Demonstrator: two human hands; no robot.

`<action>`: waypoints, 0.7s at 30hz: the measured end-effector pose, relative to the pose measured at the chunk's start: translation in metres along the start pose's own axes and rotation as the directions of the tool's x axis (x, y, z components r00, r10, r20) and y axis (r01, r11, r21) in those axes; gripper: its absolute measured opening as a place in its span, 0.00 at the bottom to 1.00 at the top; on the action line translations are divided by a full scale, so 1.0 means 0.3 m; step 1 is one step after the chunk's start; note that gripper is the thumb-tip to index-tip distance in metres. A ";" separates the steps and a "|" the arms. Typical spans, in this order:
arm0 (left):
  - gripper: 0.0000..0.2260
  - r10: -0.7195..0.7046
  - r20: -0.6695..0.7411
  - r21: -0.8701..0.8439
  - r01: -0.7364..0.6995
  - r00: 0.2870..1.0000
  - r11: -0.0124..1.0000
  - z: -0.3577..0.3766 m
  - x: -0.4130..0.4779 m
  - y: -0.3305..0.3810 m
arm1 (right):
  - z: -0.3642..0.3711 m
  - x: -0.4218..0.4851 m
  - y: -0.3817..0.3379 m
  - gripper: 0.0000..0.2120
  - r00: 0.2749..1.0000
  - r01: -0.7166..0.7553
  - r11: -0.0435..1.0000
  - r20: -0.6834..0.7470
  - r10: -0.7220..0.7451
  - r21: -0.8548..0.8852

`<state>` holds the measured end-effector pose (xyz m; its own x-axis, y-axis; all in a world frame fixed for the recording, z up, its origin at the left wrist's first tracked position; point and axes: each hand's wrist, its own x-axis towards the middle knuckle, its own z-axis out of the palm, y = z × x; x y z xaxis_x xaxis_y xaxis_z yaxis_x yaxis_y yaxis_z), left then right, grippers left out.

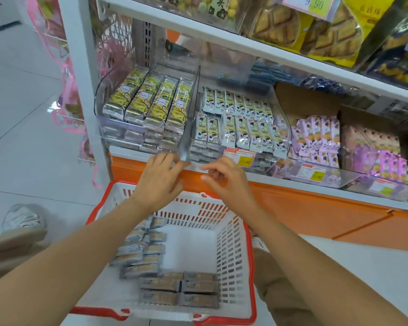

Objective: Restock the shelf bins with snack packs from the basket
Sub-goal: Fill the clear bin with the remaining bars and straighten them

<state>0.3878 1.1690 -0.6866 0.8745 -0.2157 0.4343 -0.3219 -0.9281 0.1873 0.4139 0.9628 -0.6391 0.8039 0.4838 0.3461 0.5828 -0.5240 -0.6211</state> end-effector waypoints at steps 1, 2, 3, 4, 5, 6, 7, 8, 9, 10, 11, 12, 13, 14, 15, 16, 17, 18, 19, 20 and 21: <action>0.22 -0.023 0.082 -0.032 0.025 0.996 0.999 0.017 -0.010 -0.011 | 0.038 -0.038 0.023 0.09 0.997 -0.024 1.000 0.076 0.023 0.007; 0.24 -0.050 0.177 -0.052 0.061 0.983 0.997 0.035 -0.021 -0.022 | 0.078 -0.076 0.052 0.09 0.987 -0.048 0.999 0.152 0.046 0.007; 0.27 -0.076 0.267 -0.054 0.094 0.961 0.994 0.053 -0.032 -0.034 | 0.118 -0.115 0.084 0.09 0.971 -0.074 0.997 0.227 0.071 0.004; 0.29 -0.097 0.337 -0.048 0.120 0.937 0.992 0.073 -0.045 -0.046 | 0.155 -0.152 0.115 0.09 0.948 -0.107 0.994 0.300 0.103 -0.004; 0.29 -0.115 0.381 -0.039 0.140 0.917 0.989 0.095 -0.058 -0.058 | 0.191 -0.188 0.144 0.10 0.921 -0.138 0.990 0.366 0.134 -0.017; 0.27 -0.129 0.413 -0.029 0.155 0.902 0.987 0.119 -0.071 -0.068 | 0.224 -0.221 0.170 0.10 0.893 -0.163 0.986 0.420 0.160 -0.030; 0.27 -0.146 0.442 -0.011 0.168 0.885 0.986 0.141 -0.083 -0.078 | 0.257 -0.250 0.191 0.10 0.868 -0.185 0.982 0.462 0.181 -0.036; 0.27 -0.167 0.469 0.018 0.180 0.867 0.984 0.163 -0.094 -0.088 | 0.287 -0.275 0.209 0.10 0.844 -0.210 0.977 0.497 0.203 -0.044; 0.28 -0.191 0.492 0.055 0.188 0.850 0.981 0.185 -0.105 -0.096 | 0.317 -0.297 0.228 0.10 0.818 -0.234 0.971 0.529 0.226 -0.053; 0.30 -0.214 0.512 0.095 0.193 0.832 0.977 0.207 -0.116 -0.105 | 0.346 -0.317 0.248 0.11 0.784 -0.254 0.964 0.567 0.252 -0.076; 0.31 -0.236 0.527 0.128 0.198 0.817 0.972 0.229 -0.127 -0.113 | 0.372 -0.336 0.270 0.11 0.746 -0.268 0.958 0.606 0.276 -0.106; 0.31 -0.253 0.535 0.146 0.207 0.806 0.967 0.251 -0.139 -0.123 | 0.398 -0.357 0.295 0.12 0.706 -0.277 0.950 0.641 0.302 -0.142; 0.32 -0.265 0.535 0.150 0.219 0.802 0.964 0.272 -0.152 -0.134 | 0.421 -0.376 0.320 0.12 0.667 -0.285 0.942 0.668 0.329 -0.178; 0.33 -0.270 0.521 0.145 0.228 0.810 0.963 0.291 -0.165 -0.145 | 0.441 -0.396 0.343 0.13 0.627 -0.299 0.930 0.691 0.359 -0.212; 0.33 -0.265 0.494 0.137 0.228 0.828 0.964 0.311 -0.179 -0.157 | 0.461 -0.415 0.367 0.13 0.581 -0.321 0.914 0.711 0.396 -0.247; 0.34 -0.253 0.464 0.132 0.217 0.849 0.967 0.329 -0.191 -0.167 | 0.481 -0.432 0.387 0.13 0.524 -0.344 0.894 0.731 0.437 -0.288; 0.34 -0.238 0.439 0.131 0.200 0.866 0.971 0.346 -0.202 -0.176 | 0.501 -0.446 0.407 0.13 0.459 -0.350 0.873 0.750 0.476 -0.340; 0.34 -0.226 0.420 0.128 0.190 0.879 0.974 0.363 -0.211 -0.182 | 0.520 -0.459 0.425 0.14 0.400 -0.329 0.856 0.762 0.509 -0.399; 0.34 -0.221 0.402 0.120 0.188 0.888 0.975 0.380 -0.219 -0.188 | 0.539 -0.473 0.442 0.14 0.352 -0.288 0.845 0.771 0.530 -0.450; 0.35 -0.223 0.388 0.108 0.196 0.894 0.975 0.395 -0.227 -0.190 | 0.557 -0.488 0.457 0.14 0.317 -0.249 0.840 0.779 0.541 -0.482; 0.35 -0.229 0.374 0.099 0.207 0.899 0.973 0.407 -0.232 -0.191 | 0.572 -0.503 0.469 0.14 0.294 -0.219 0.841 0.788 0.541 -0.495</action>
<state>0.3897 1.2000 -0.8352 0.9953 -0.0949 0.0180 -0.0966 -0.9780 0.1850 0.3541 0.9363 -0.8995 0.4575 0.4114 -0.7883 0.3733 -0.8935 -0.2496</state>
